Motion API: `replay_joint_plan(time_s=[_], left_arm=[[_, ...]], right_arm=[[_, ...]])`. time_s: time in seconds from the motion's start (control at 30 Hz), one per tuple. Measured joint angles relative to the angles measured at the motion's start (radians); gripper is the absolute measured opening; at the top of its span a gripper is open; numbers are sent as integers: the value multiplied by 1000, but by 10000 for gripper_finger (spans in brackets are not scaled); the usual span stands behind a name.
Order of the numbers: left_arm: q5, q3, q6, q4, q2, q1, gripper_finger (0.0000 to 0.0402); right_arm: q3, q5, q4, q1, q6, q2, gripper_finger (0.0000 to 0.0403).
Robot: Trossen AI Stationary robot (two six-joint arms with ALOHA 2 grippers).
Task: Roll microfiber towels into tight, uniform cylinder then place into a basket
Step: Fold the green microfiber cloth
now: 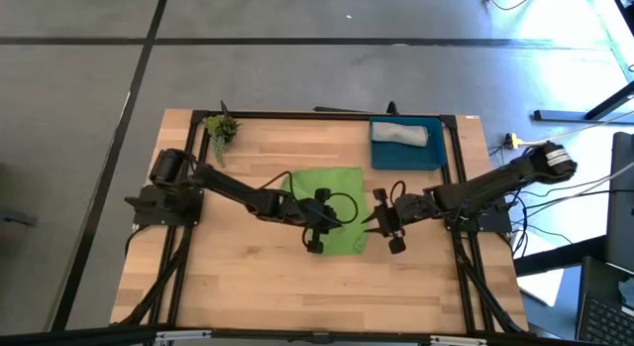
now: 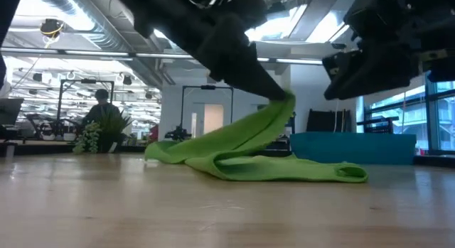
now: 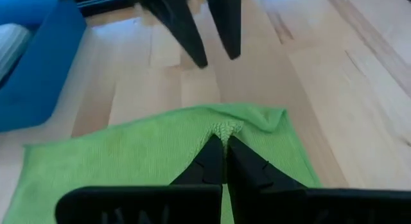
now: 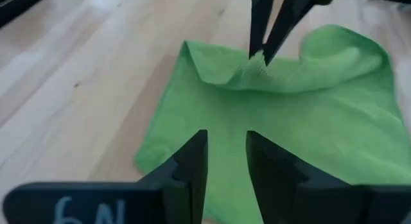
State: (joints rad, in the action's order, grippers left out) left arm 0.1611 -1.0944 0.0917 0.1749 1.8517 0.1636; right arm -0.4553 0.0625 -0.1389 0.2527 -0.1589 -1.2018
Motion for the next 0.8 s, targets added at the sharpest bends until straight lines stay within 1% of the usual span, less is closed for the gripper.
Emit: replay_joint_plan(time_s=[0.1, 0.27, 0.37, 0.47, 0.53, 0.63, 0.8], left_arm=[[-6, -25, 11, 50, 34, -5, 0], [-51, -68, 50, 129, 122, -4, 0], [-54, -121, 53, 130, 194, -4, 0], [-63, -169, 89, 121, 251, 0, 0], [-74, -201, 119, 124, 274, 2, 0], [-82, -245, 126, 130, 307, 4, 0], [-80, -266, 130, 121, 320, 0, 0]], right_arm=[[0, 10, 50, 0, 0, 55, 108], [0, 10, 71, 0, 0, 88, 108], [0, 10, 82, 0, 4, 89, 108], [0, 13, 95, 0, 20, 85, 108], [0, 20, 106, 0, 29, 85, 108], [0, 23, 131, 0, 52, 85, 108], [0, 17, 147, 0, 65, 85, 108]])
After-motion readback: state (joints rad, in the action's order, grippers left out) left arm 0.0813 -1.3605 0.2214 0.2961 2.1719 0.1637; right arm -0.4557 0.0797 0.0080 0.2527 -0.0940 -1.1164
